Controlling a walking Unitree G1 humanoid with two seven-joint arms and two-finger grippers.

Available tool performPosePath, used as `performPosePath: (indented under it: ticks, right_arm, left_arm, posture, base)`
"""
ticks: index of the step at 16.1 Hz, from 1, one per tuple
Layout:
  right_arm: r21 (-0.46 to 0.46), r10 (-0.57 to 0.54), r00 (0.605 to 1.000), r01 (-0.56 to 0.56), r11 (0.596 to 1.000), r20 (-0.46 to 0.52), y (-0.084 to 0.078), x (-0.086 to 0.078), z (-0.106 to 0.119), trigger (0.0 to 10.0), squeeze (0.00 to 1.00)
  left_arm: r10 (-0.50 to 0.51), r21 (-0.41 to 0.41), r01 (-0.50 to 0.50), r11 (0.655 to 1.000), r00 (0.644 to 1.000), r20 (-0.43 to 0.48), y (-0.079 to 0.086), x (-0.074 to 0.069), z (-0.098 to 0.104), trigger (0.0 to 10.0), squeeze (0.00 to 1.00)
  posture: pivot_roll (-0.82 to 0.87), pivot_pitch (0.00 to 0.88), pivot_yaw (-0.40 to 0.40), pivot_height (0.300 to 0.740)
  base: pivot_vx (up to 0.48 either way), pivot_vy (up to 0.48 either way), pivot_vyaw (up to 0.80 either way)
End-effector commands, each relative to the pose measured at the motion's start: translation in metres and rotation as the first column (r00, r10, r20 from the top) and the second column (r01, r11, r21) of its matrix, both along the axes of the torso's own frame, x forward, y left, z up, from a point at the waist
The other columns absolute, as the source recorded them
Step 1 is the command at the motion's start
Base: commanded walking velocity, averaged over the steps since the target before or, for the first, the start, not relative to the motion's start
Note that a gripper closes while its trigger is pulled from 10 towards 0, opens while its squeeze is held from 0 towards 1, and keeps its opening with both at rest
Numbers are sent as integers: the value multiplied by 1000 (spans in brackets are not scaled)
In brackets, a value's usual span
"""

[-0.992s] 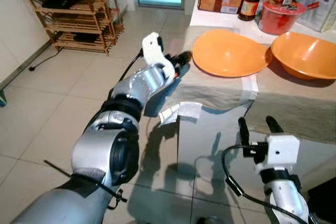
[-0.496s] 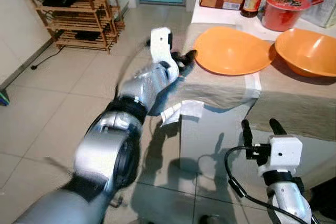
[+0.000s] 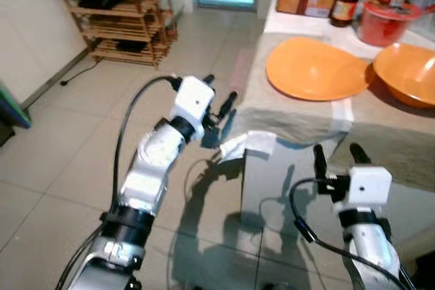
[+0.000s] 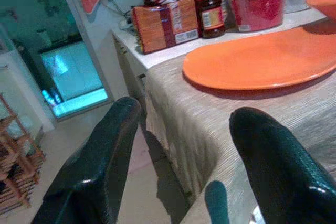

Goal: Setting the table

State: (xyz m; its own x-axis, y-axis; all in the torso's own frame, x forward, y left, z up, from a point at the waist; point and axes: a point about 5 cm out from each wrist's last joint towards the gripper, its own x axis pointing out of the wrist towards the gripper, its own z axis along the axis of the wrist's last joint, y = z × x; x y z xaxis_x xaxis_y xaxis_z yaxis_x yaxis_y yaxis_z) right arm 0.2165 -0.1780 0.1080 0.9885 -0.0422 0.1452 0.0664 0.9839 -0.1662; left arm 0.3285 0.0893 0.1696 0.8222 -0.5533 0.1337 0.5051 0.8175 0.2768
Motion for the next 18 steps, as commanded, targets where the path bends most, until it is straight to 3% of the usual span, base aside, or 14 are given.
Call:
performPosePath:
  ticks: [1,5,6,9,11,12,14,16,18]
  right_arm:
    - [4,13,1000,-13,1000,-17,3,2,-3,10000,0]
    - [2,13,1000,-13,1000,-7,4,4,-1,10000,0]
    - [-1,2,1000,-2,1000,-1,2,4,0,10000,0]
    - [27,-48,999,48,998,4,-8,0,0,10000,0]
    - [38,-76,997,76,996,4,-14,-1,-1,10000,0]
    - [39,-81,997,81,996,2,-15,-1,-1,10000,0]
    - [35,-79,997,79,996,1,-15,1,-1,10000,0]
    - [34,-79,997,79,996,2,-15,1,-1,10000,0]
    - [29,-73,997,72,997,8,-14,3,0,10000,0]
  left_arm:
    - [12,1,-12,1000,1000,19,-2,-3,6,10000,1000]
    - [67,6,-67,998,998,21,3,1,8,10000,1000]
    - [143,-1,-143,990,990,11,15,0,0,10000,20]
    - [306,56,-302,952,947,-95,65,-34,-54,10000,0]
    - [365,65,-359,931,915,-171,79,-50,-75,10000,0]
    - [362,43,-360,932,912,-194,77,-51,-76,10000,0]
    - [288,-45,-302,952,936,-203,55,-45,-66,10000,0]
    - [274,-48,-287,957,943,-189,51,-44,-64,10000,0]
    - [233,-73,-248,966,958,-165,36,-36,-52,10000,0]
  posture:
    - [-54,18,69,740]
    - [-57,4,71,740]
    - [-66,0,76,740]
    - [-74,0,79,740]
    - [-74,0,72,740]
    - [-74,0,68,740]
    - [-76,0,60,740]
    - [-76,0,60,740]
    - [-80,0,65,740]
  base:
    - [0,0,0]
    - [0,0,0]
    - [0,0,0]
    - [0,0,0]
    - [0,0,0]
    - [0,0,0]
    - [0,0,0]
    - [0,0,0]
    - [0,-480,0]
